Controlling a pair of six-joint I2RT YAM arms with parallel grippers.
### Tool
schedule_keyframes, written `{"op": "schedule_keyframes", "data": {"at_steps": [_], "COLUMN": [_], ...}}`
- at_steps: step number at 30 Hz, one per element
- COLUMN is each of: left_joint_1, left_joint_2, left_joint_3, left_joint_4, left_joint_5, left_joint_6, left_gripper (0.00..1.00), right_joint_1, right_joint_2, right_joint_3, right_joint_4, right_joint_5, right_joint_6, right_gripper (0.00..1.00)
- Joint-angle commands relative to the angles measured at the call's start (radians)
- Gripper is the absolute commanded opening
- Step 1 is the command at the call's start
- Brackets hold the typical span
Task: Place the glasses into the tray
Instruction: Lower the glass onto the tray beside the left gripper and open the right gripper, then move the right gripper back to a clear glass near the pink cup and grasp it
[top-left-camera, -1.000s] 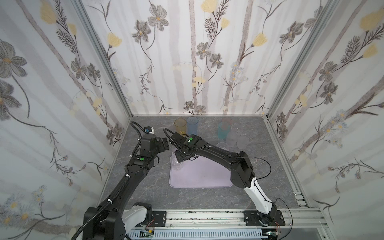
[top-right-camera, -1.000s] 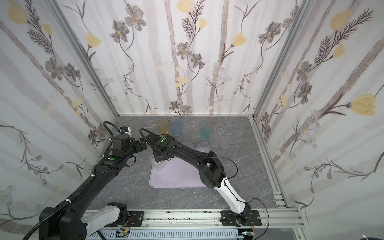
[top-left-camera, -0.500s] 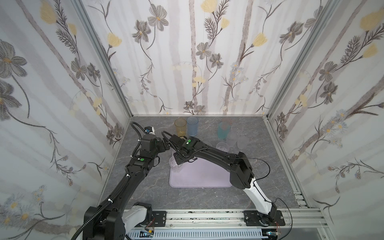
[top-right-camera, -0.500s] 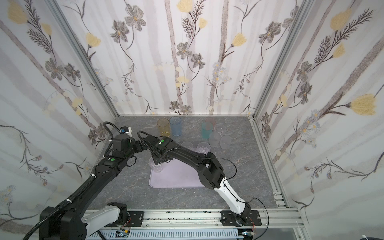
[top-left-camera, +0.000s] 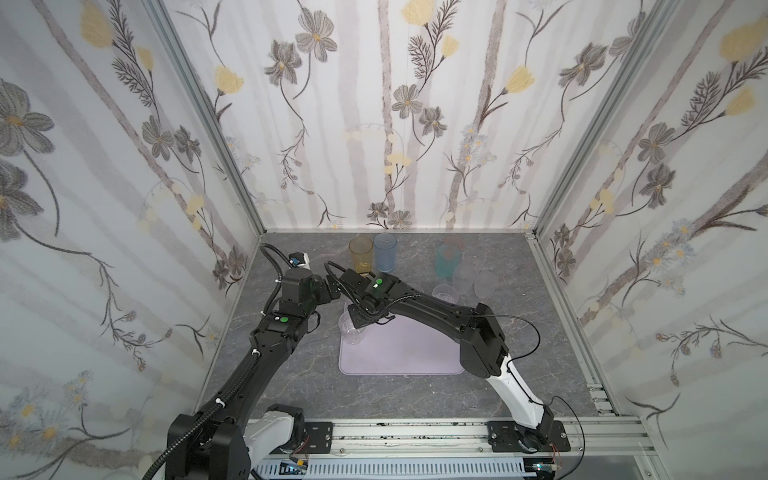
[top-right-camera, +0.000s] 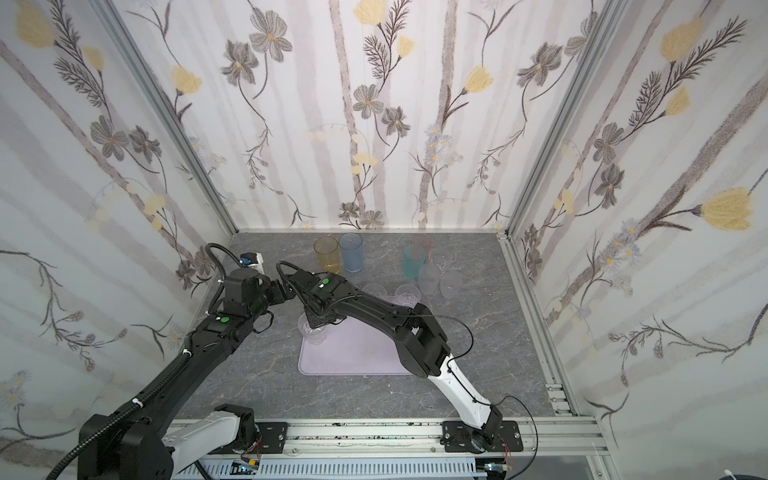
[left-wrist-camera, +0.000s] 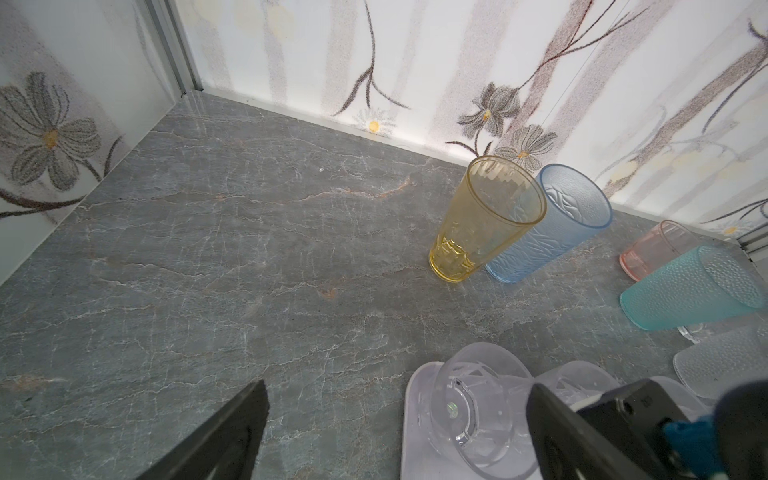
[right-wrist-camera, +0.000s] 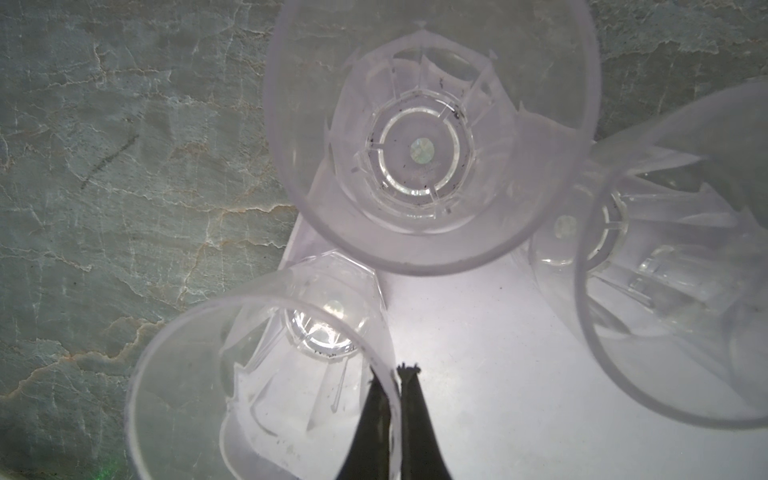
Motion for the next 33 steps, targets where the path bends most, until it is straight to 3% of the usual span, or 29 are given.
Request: {"op": "schedule_keyframes", "data": {"at_steps": [1, 10, 16, 19, 24, 28, 33], "left_joint_1": [0.001, 0.001, -0.03, -0.117, -0.364, -0.5, -0.603], "left_joint_2": [-0.004, -0.05, -0.031, 0.03, 0.206, 0.37, 0.522], "left_joint_3": [0.002, 0.021, 0.083, 0.151, 0.26, 0.336, 0.426], "left_joint_4": [0.03, 0.027, 0.027, 0.027, 0.03, 0.032, 0.03], "left_joint_5": [0.003, 0.016, 0.017, -0.026, -0.127, -0.133, -0.087], "left_joint_6": [-0.008, -0.024, -0.033, -0.027, -0.009, -0.023, -0.022], "left_gripper": [1.0, 1.0, 0.98, 0.97, 0.97, 0.98, 1.0], "right_joint_1": [-0.004, -0.045, -0.177, -0.321, -0.532, -0.679, -0.834], "right_joint_2": [-0.002, -0.139, -0.28, -0.348, -0.436, -0.453, -0.437], "right_joint_3": [-0.002, -0.002, -0.041, -0.117, -0.204, -0.274, -0.366], "right_joint_4": [0.031, 0.092, 0.112, 0.145, 0.227, 0.277, 0.299], "right_joint_5": [0.025, -0.092, -0.155, -0.121, -0.078, -0.025, 0.028], "right_joint_6": [0.011, 0.01, -0.059, -0.095, -0.128, -0.124, -0.128], "right_gripper": [0.03, 0.3, 0.43, 0.43, 0.43, 0.43, 0.46]}}
